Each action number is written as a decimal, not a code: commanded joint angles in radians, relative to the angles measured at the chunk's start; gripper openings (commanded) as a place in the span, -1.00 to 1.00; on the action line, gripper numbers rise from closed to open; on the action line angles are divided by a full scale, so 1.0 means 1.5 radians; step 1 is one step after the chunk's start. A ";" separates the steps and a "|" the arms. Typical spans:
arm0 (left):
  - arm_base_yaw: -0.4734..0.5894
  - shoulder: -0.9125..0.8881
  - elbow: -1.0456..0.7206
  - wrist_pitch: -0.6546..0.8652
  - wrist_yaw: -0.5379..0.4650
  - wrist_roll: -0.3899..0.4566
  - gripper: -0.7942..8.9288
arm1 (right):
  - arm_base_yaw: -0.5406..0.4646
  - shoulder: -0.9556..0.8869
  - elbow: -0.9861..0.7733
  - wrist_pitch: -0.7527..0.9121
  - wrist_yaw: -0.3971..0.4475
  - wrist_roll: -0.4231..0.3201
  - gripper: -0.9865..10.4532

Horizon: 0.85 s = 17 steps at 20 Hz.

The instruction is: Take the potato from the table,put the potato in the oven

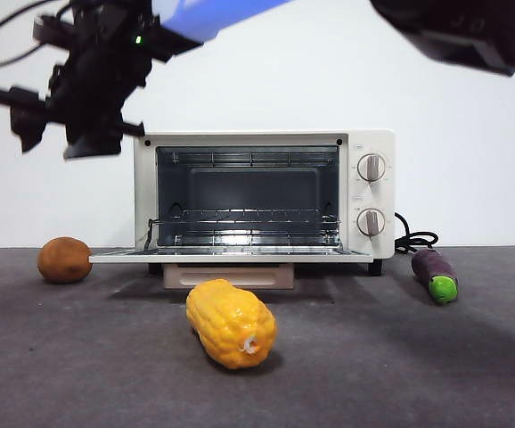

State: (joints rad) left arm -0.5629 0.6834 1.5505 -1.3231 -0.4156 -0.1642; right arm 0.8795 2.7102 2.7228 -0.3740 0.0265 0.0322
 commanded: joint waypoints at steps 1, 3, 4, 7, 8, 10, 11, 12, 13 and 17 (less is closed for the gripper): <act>0.002 -0.003 0.001 0.003 0.000 0.012 -0.85 | 0.007 0.026 -0.002 0.003 0.001 -0.004 0.20; 0.002 -0.003 0.001 0.003 0.000 0.012 -0.85 | 0.007 0.030 -0.002 0.000 0.006 -0.005 0.22; 0.002 -0.003 0.001 0.003 0.000 0.012 -0.85 | 0.007 0.033 -0.002 -0.001 0.006 -0.005 0.22; 0.002 -0.003 0.001 0.003 0.000 0.013 -0.85 | 0.006 0.038 -0.002 -0.015 0.009 -0.005 0.21; 0.002 -0.003 0.001 0.003 0.000 0.015 -0.85 | 0.006 0.043 -0.002 -0.017 0.012 -0.005 0.21; 0.002 -0.003 0.001 0.003 0.001 0.020 -0.85 | 0.003 0.047 -0.002 -0.025 0.012 -0.004 0.21; 0.002 -0.003 0.001 0.003 0.001 0.020 -0.85 | 0.002 0.047 -0.002 -0.030 0.012 -0.004 0.19; 0.002 -0.003 0.001 0.003 0.003 0.021 -0.85 | 0.002 0.049 -0.003 -0.030 0.012 -0.004 0.14; 0.002 -0.003 0.001 0.003 0.003 0.022 -0.85 | 0.002 0.050 -0.004 -0.030 0.012 -0.005 0.10; 0.002 -0.003 0.001 0.003 0.003 0.023 -0.85 | -0.002 0.055 -0.004 -0.020 -0.008 -0.005 0.10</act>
State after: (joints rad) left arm -0.5629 0.6834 1.5505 -1.3231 -0.4107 -0.1417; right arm 0.8761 2.7647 2.7228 -0.4179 0.0189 0.0288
